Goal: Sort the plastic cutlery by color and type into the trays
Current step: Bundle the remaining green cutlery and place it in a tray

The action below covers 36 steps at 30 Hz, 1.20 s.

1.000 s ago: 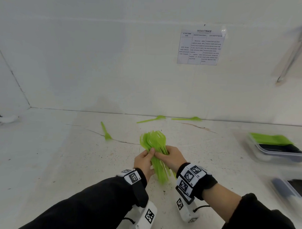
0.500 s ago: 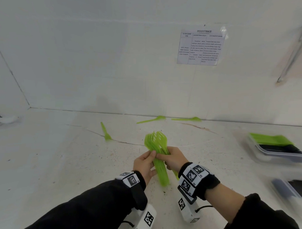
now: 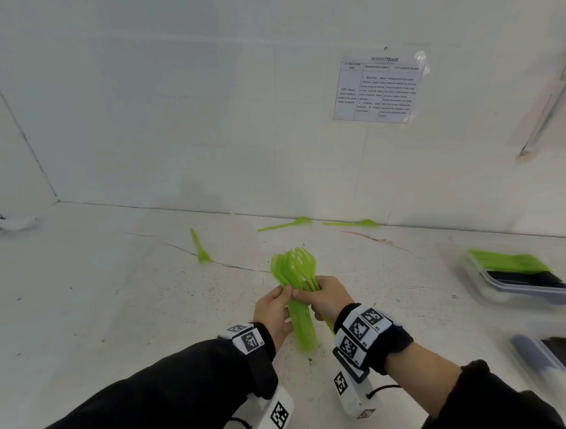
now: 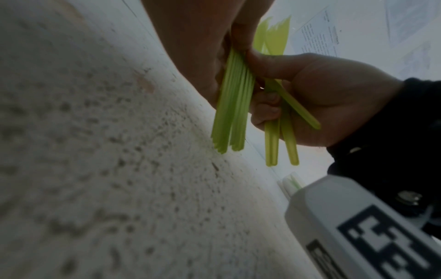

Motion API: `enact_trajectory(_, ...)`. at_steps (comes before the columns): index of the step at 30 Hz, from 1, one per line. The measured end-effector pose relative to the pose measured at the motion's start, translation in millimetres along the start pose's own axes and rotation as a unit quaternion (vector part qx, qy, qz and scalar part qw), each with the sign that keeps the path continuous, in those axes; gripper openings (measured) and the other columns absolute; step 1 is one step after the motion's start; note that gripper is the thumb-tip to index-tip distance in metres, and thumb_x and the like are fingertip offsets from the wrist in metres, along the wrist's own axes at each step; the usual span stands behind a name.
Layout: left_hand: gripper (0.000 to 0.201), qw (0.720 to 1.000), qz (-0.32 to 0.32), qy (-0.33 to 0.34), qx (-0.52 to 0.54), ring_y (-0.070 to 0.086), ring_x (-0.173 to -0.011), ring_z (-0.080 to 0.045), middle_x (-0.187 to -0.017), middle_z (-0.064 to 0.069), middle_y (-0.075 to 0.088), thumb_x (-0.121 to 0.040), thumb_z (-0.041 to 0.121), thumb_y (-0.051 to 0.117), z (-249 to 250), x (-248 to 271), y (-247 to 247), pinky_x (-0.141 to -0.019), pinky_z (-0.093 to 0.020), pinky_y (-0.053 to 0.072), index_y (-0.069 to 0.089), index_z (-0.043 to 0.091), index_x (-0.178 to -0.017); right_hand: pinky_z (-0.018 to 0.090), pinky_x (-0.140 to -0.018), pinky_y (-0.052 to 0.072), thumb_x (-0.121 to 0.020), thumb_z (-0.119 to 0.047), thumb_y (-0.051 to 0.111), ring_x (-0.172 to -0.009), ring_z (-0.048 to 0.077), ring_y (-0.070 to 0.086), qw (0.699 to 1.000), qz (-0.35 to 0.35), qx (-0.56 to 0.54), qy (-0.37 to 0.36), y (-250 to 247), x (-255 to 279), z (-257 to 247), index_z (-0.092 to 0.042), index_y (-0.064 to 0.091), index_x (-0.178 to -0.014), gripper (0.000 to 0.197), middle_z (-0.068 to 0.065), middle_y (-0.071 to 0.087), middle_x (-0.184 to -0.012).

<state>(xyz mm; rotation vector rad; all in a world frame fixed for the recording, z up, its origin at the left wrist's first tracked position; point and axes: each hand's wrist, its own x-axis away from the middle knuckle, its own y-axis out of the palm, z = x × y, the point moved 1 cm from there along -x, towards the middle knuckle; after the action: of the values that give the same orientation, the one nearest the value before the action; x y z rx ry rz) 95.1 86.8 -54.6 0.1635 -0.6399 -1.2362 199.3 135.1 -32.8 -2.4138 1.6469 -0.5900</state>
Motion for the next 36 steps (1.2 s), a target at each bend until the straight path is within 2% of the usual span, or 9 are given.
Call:
enact_trajectory(4,0.018,1.0,-0.014,-0.01,-0.001,0.063,-0.078,-0.024,-0.095,-0.011,0.067,-0.098,0.013,0.046,1,-1,-1,-0.072,-0.042,0.053,0.061,0.006,-0.105,0.024,-0.044,0.034,-0.085,-0.022,0.067,-0.046,0.013,0.04,1.0,-0.018,0.017,-0.001,-2,0,0,-0.015,0.055,-0.068,0.021,-0.001,0.045,-0.054)
enact_trajectory(10,0.019,1.0,-0.01,-0.005,0.017,0.063,-0.082,-0.024,-0.095,-0.01,0.068,-0.098,0.014,0.045,3,-1,0,-0.058,-0.038,0.056,0.061,0.008,-0.105,0.019,-0.052,0.038,-0.092,-0.028,0.057,-0.056,0.007,0.05,0.999,-0.027,0.017,-0.036,3,3,0,-0.023,0.058,-0.073,0.019,-0.007,0.055,-0.064)
enact_trajectory(15,0.021,0.999,-0.017,-0.016,0.024,0.063,-0.086,-0.025,-0.101,-0.011,0.067,-0.099,0.016,0.044,2,0,3,-0.062,-0.038,0.055,0.062,0.008,-0.109,0.024,-0.061,0.051,-0.087,-0.024,0.064,-0.075,0.017,0.062,0.998,0.03,0.016,-0.043,4,2,5,-0.012,0.063,-0.088,0.013,0.002,0.064,-0.081)
enact_trajectory(21,0.018,1.0,0.001,-0.004,0.018,0.064,-0.082,-0.024,-0.096,-0.011,0.068,-0.098,0.016,0.047,4,-3,5,-0.059,-0.037,0.057,0.063,0.008,-0.103,0.016,-0.049,0.044,-0.088,-0.025,0.062,-0.068,0.01,0.059,0.998,0.053,0.001,-0.044,4,-1,4,-0.015,0.057,-0.098,0.014,-0.005,0.06,-0.08)
enact_trajectory(25,0.017,1.0,0.011,0.006,0.019,0.063,-0.079,-0.023,-0.092,-0.01,0.067,-0.098,0.014,0.047,9,-7,10,-0.057,-0.036,0.056,0.061,0.006,-0.102,0.021,-0.056,0.049,-0.088,-0.021,0.061,-0.064,0.013,0.058,0.995,0.088,0.013,-0.051,5,-3,0,-0.014,0.058,-0.09,0.008,-0.002,0.06,-0.076)
enact_trajectory(28,0.015,1.0,0.01,0.011,0.018,0.063,-0.081,-0.022,-0.092,-0.011,0.067,-0.097,0.012,0.049,10,-9,12,-0.058,-0.036,0.055,0.061,0.005,-0.103,0.023,-0.06,0.051,-0.086,-0.022,0.064,-0.08,0.02,0.063,0.992,0.111,0.015,-0.05,4,-5,-1,-0.009,0.062,-0.098,0.018,0.006,0.066,-0.091)
enact_trajectory(31,0.013,1.0,0.012,0.019,0.006,0.066,-0.071,-0.018,-0.086,-0.009,0.068,-0.096,0.01,0.05,10,-10,11,-0.05,-0.031,0.055,0.063,0.006,-0.098,0.031,-0.076,0.053,-0.088,-0.022,0.061,-0.091,0.024,0.064,0.991,0.125,0.035,-0.043,5,-6,-3,-0.005,0.062,-0.103,0.022,0.01,0.067,-0.099)
enact_trajectory(34,0.011,0.999,0.028,0.026,0.002,0.067,-0.071,-0.02,-0.089,-0.01,0.067,-0.095,0.01,0.051,10,-13,10,-0.057,-0.035,0.058,0.061,0.006,-0.096,0.019,-0.061,0.047,-0.092,-0.019,0.055,-0.079,0.017,0.059,0.988,0.144,0.029,-0.038,4,-4,-6,-0.005,0.059,-0.102,0.018,0.005,0.061,-0.09)
enact_trajectory(36,0.009,0.999,0.042,0.03,0.006,0.065,-0.079,-0.024,-0.093,-0.01,0.065,-0.095,0.01,0.052,10,-15,7,-0.065,-0.041,0.057,0.06,0.006,-0.094,0.022,-0.065,0.041,-0.093,-0.02,0.053,-0.081,0.018,0.053,0.986,0.16,0.022,-0.038,3,-4,-7,-0.004,0.059,-0.102,0.019,0.003,0.057,-0.088)
